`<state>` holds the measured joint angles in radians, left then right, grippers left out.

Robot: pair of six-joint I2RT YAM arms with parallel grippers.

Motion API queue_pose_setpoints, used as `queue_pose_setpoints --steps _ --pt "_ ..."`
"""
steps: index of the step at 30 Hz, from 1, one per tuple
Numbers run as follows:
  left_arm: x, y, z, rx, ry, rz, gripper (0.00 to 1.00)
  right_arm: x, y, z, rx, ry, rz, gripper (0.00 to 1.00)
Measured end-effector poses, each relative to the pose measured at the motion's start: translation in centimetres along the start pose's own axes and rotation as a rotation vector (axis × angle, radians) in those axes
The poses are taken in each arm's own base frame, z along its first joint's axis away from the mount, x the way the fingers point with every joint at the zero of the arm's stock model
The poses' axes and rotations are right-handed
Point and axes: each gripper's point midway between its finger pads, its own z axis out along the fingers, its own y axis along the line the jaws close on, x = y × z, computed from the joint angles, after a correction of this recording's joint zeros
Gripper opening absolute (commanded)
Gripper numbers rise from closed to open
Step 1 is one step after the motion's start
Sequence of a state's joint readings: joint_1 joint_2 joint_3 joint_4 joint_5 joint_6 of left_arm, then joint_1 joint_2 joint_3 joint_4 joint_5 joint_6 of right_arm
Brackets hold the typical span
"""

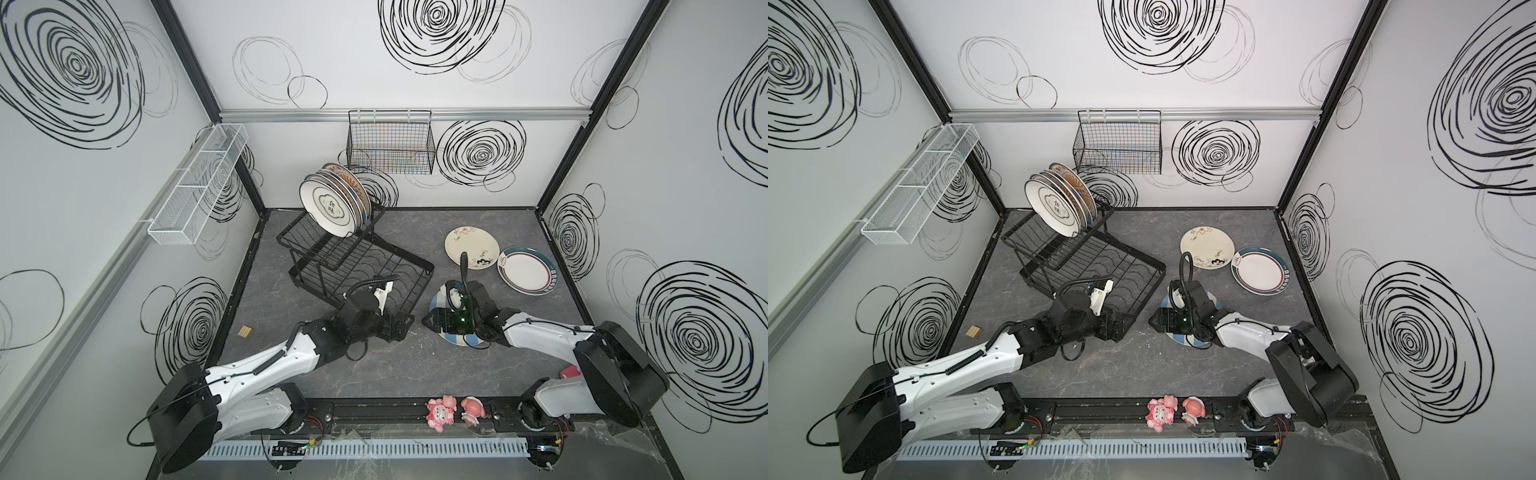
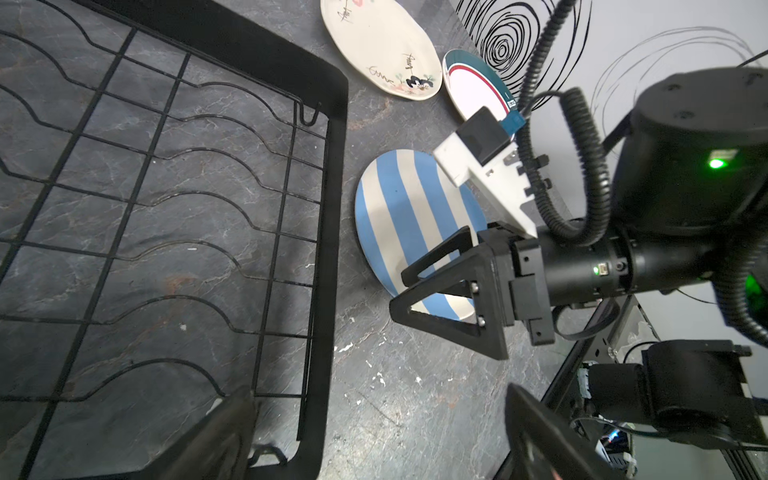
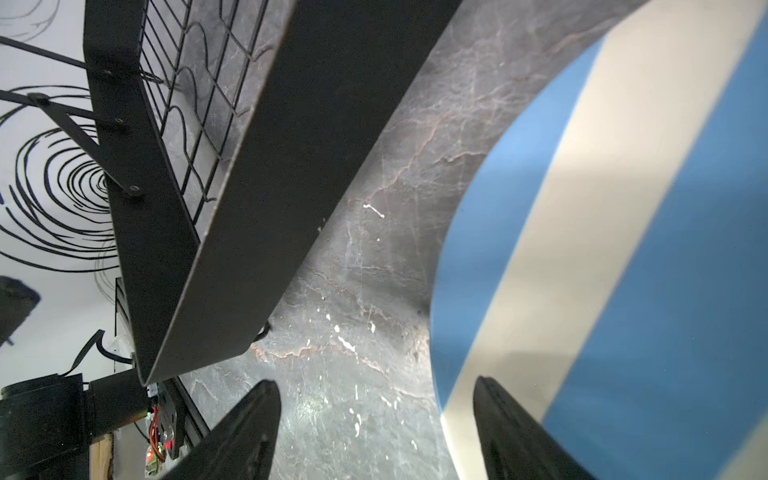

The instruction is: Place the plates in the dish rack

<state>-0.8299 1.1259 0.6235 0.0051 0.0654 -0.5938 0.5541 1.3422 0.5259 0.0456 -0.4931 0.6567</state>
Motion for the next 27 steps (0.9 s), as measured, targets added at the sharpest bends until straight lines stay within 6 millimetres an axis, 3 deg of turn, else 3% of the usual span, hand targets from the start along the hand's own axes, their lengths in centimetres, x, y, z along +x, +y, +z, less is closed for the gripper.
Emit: queue_pose_setpoints --steps 7,12,16,20,27 --pt "-0.8 -2.2 1.7 0.035 0.003 0.026 0.96 -4.5 -3.5 -7.5 0.155 -0.283 0.096 0.78" --pt "-1.2 -3.0 3.5 0.037 0.016 0.037 0.96 -3.4 -6.5 -10.2 0.251 -0.386 0.160 0.77" --pt "-2.8 -3.7 5.7 0.005 0.022 0.051 0.96 -2.8 -8.7 -12.1 0.327 -0.455 0.220 0.77" --pt "-3.2 -5.0 7.5 0.015 0.032 0.067 0.96 -2.6 -10.5 -12.6 0.375 -0.472 0.273 0.78" --pt "-1.4 -5.8 10.1 0.018 0.100 0.088 0.96 0.5 -13.6 -10.8 0.407 -0.383 0.360 0.79"
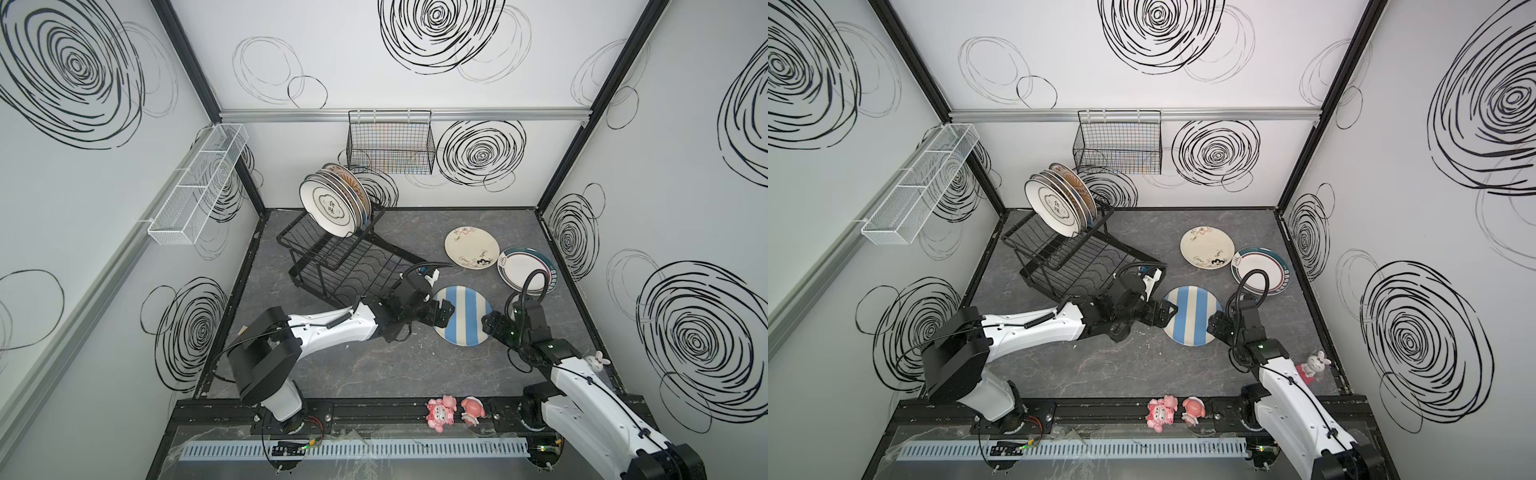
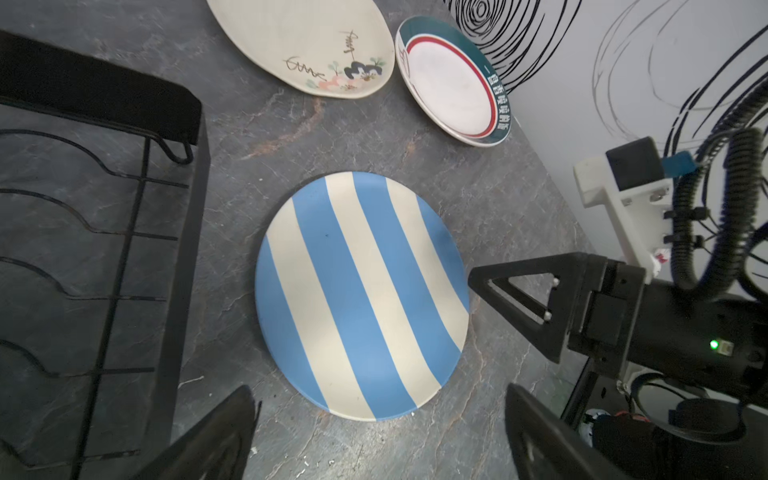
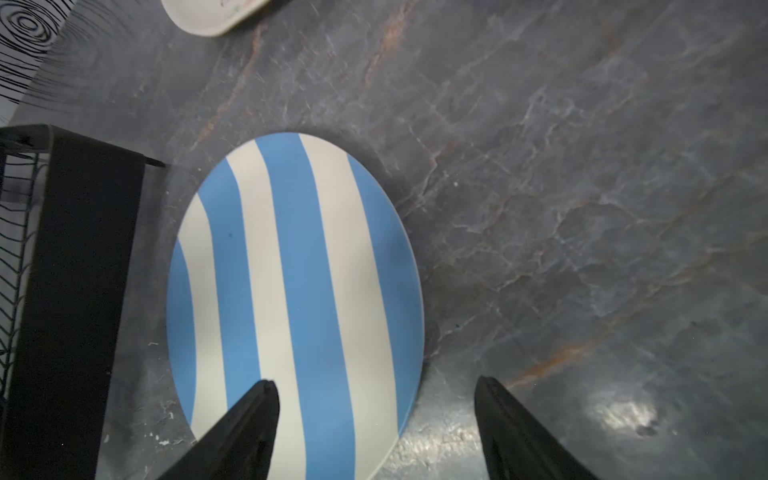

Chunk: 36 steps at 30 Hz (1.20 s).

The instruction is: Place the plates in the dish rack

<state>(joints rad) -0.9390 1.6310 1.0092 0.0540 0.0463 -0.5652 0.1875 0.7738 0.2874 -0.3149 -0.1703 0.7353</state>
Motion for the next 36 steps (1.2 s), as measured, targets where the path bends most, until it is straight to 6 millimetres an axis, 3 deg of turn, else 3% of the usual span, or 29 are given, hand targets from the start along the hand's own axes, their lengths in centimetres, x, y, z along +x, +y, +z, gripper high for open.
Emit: queue_pose_setpoints --steps 9,17,25,36 --pt "0.4 0.3 2.7 -0.031 0.038 0.010 0.96 0.7 -1.0 0.8 -0.044 0.028 0.067 0.79" --pt "1.6 1.3 5.3 -0.109 0.083 0.022 0.96 0.2 -0.6 1.2 -0.087 0.021 0.063 0.77" --pt "2.6 2.1 7.5 -0.137 0.120 0.021 0.96 -0.1 -0.2 1.8 -0.127 0.034 0.062 0.68" --pt "3.9 2.7 9.0 -0.125 0.161 0.000 0.96 -0.2 -0.2 2.2 -0.172 0.034 0.081 0.58"
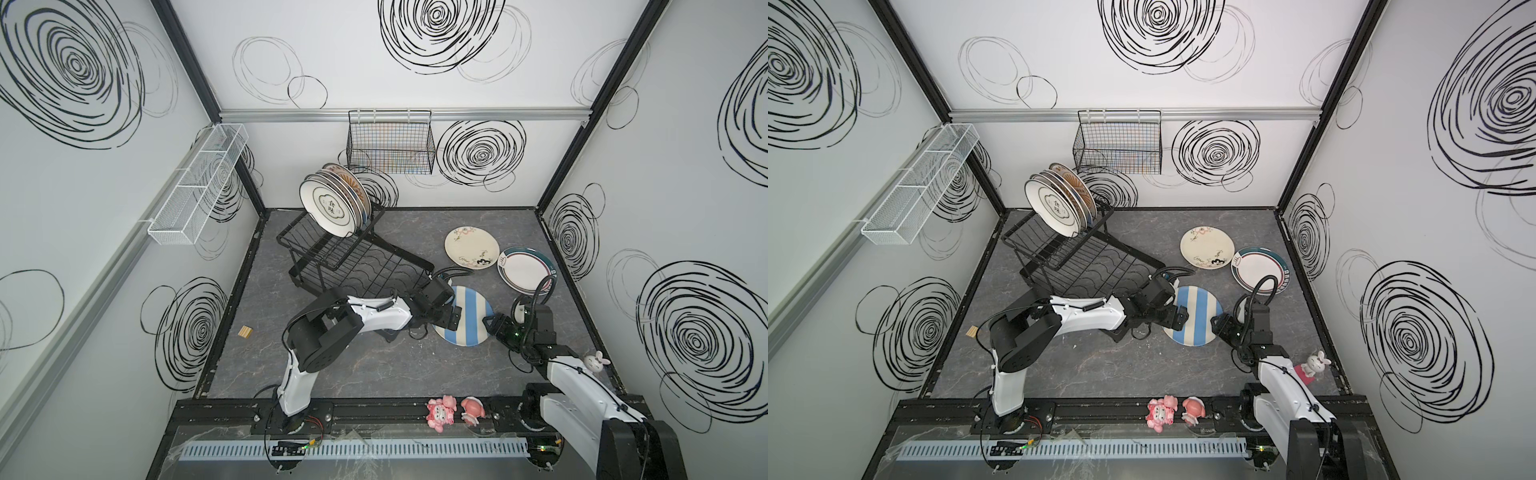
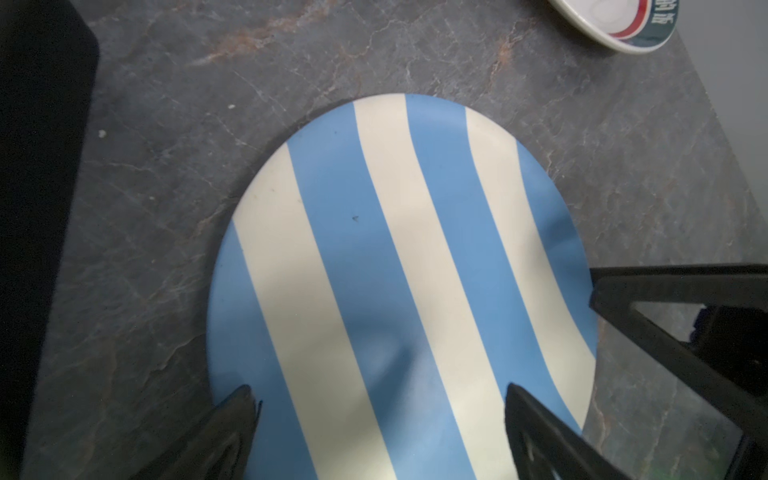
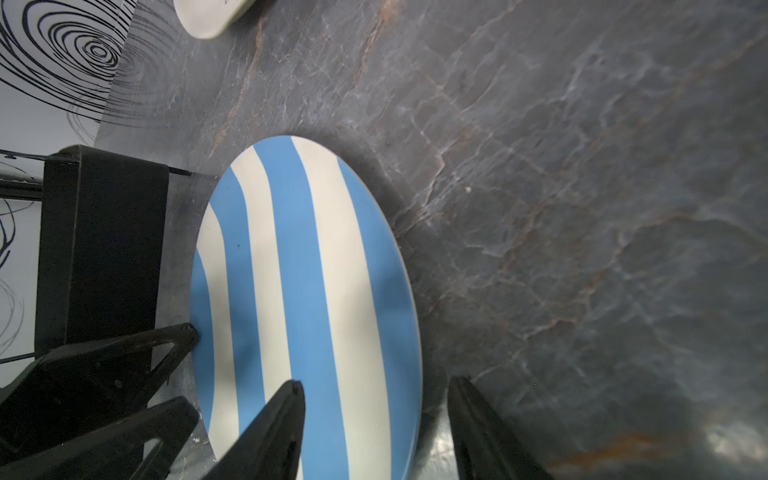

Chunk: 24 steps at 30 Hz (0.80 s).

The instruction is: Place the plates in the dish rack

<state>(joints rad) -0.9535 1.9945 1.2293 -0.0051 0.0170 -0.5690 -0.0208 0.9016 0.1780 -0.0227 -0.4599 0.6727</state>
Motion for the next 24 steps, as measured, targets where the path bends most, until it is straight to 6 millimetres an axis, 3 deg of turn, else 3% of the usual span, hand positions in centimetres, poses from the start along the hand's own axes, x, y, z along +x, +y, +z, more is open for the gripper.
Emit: queue_pose_setpoints --steps 14,24 --pt "-0.29 -0.43 0.56 0.041 -0.008 -0.005 0.96 -0.15 -0.33 0.24 -0.047 -0.007 0.032 0.45" --pt "-0.36 -0.83 0.69 0.082 -0.011 -0.008 0.96 0.28 -0.36 0.55 -0.079 0.015 0.052 0.29"
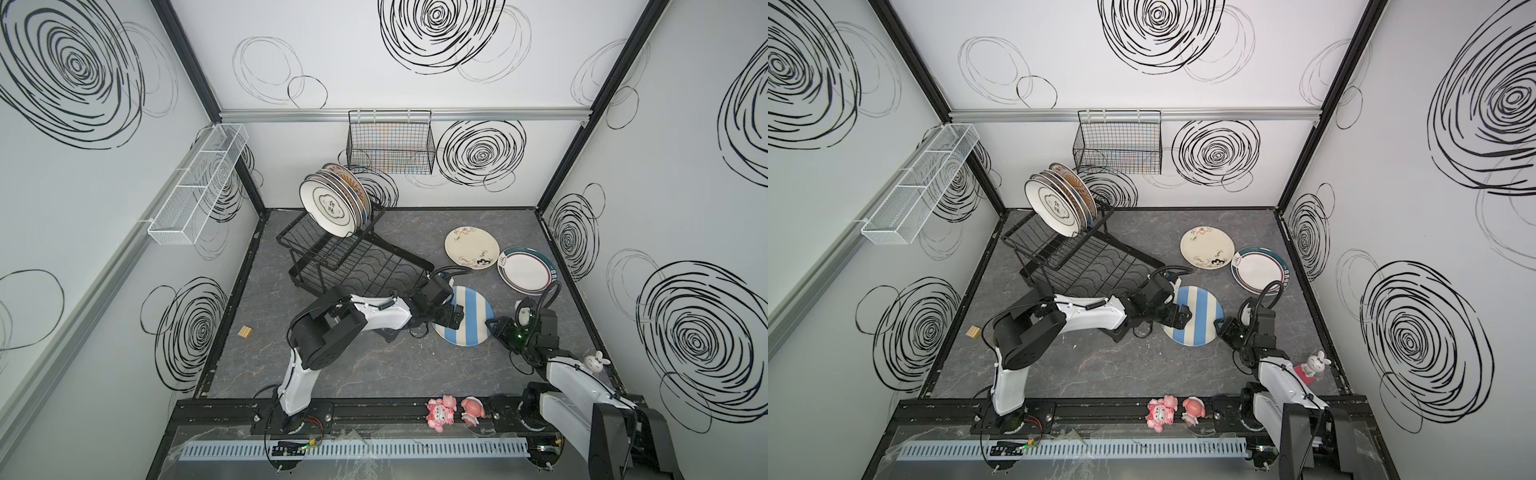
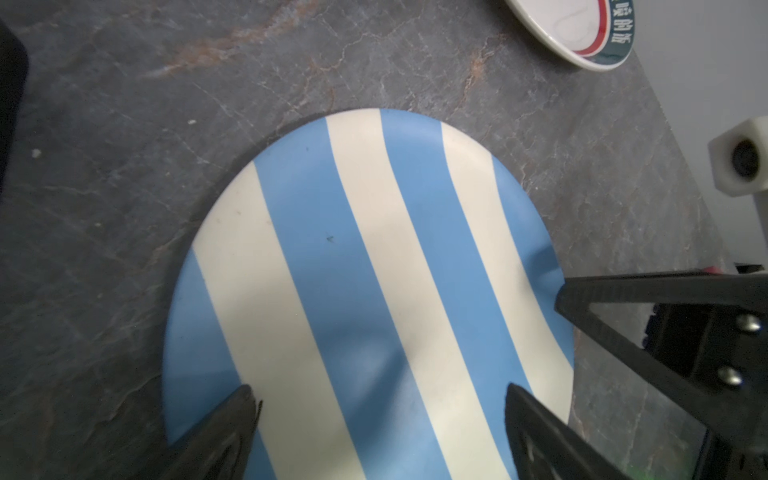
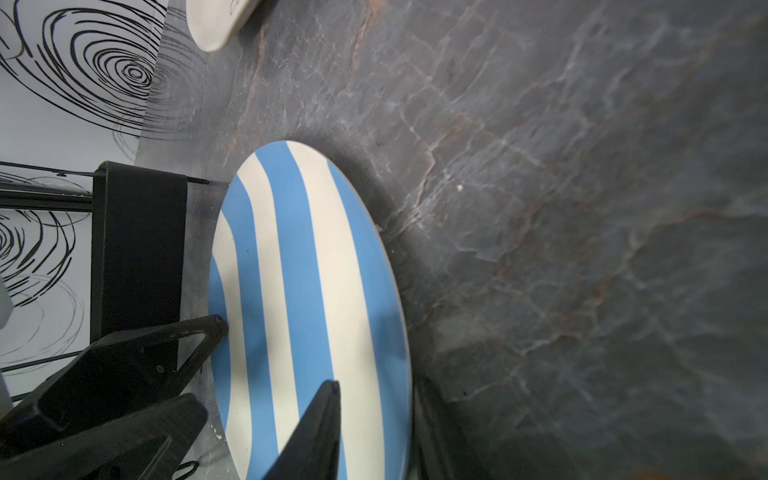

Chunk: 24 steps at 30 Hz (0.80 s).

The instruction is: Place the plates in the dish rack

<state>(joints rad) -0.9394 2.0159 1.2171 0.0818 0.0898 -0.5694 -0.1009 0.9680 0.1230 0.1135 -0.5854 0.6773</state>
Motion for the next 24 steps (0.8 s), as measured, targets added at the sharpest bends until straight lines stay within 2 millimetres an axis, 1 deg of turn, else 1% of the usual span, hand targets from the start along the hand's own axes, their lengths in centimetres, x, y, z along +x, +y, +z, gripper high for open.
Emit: queue_pose_setpoints --steps 4,6,8,14,17,20,22,24 --pt "0.1 -0.1 0.0 0.006 0.003 0.000 0.96 0.1 -0.2 0.1 0.002 0.009 0.014 0.22" --pt "0.1 -0.1 0.0 0.007 0.003 0.000 0.96 0.1 -0.4 0.1 0.004 0.014 0.020 0.15" --pt "0.1 -0.1 0.0 0.008 0.004 0.000 0.96 0.3 -0.6 0.1 0.009 0.021 0.029 0.11" --pt "0.3 -0.5 0.0 0.023 0.013 -0.004 0.96 0.2 -0.5 -0.2 -0.014 0.035 0.055 0.00" --pt "0.4 -0.7 -0.1 0.031 0.018 -0.009 0.96 0.1 -0.3 -0.4 -0.023 0.043 0.060 0.00" --pt "0.6 -0.8 -0.5 0.037 0.027 -0.013 0.96 -0.5 0.2 -0.8 -0.032 0.044 0.060 0.00" --pt "0.4 -1.0 -1.2 0.040 0.026 -0.013 0.96 -1.3 0.8 -1.3 -0.041 0.029 0.046 0.00" --pt "-0.3 -1.5 -2.3 0.051 0.009 -0.012 0.96 -2.3 1.6 -2.0 -0.051 0.004 0.028 0.00"
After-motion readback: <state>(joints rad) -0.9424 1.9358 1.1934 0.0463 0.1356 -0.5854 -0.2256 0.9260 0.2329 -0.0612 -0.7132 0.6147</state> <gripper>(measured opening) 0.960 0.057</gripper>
